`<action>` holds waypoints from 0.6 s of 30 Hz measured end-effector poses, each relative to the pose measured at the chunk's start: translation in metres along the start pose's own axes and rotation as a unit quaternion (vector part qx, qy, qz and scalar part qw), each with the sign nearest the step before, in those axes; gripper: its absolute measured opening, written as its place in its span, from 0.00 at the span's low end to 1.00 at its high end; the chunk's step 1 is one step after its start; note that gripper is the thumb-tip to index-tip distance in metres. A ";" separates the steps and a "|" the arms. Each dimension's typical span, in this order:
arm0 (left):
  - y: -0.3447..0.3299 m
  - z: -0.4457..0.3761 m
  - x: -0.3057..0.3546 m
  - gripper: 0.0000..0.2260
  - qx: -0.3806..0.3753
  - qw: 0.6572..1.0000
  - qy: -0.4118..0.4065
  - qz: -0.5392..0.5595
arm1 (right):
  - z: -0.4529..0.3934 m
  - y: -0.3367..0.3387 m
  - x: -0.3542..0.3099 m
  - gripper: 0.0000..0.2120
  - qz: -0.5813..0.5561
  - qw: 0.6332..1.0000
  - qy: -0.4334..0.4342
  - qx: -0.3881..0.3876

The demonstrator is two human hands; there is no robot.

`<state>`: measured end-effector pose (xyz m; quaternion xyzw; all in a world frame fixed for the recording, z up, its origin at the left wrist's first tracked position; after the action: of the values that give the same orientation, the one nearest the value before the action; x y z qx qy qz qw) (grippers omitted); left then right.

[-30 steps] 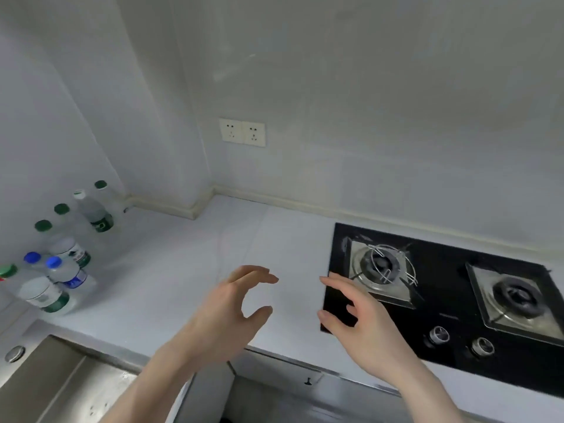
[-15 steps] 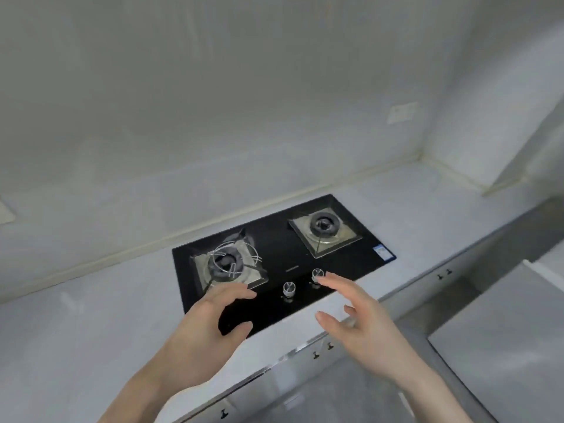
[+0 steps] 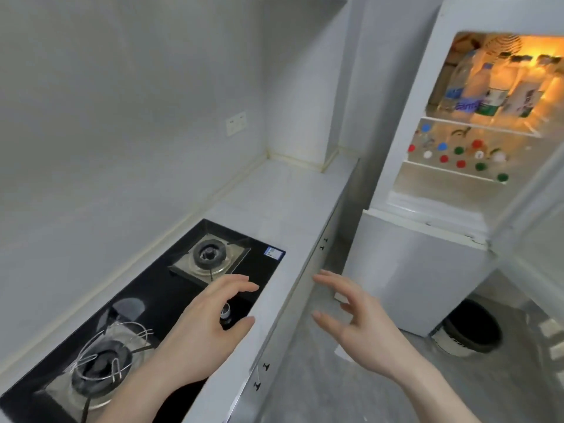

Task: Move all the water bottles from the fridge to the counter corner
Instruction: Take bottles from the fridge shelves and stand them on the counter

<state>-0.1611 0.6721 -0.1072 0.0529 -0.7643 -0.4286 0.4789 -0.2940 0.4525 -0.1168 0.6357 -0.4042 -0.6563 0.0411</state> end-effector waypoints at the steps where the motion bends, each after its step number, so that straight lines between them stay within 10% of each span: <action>1: -0.003 -0.008 0.006 0.18 -0.009 1.000 -0.011 0.013 | 0.000 0.007 0.003 0.23 0.005 1.000 -0.003 0.012; 18: -0.175 -0.134 0.202 0.17 -0.165 0.951 -0.257 0.050 | 0.037 0.215 0.118 0.24 0.022 0.957 -0.137 0.256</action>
<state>-0.2230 0.3817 -0.0688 -0.1773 -0.7814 -0.5235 0.2897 -0.4473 0.2590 -0.0911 0.5201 -0.5741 -0.6106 -0.1643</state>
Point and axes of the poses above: each hand's wrist, its own z-axis away from the middle knuckle, its own y-axis out of the back of the hand, x = y × z, the point moved 7 cm from there along -z, towards the middle knuckle, and after that the axes turned 9 degrees about x, right-handed, at the moved point
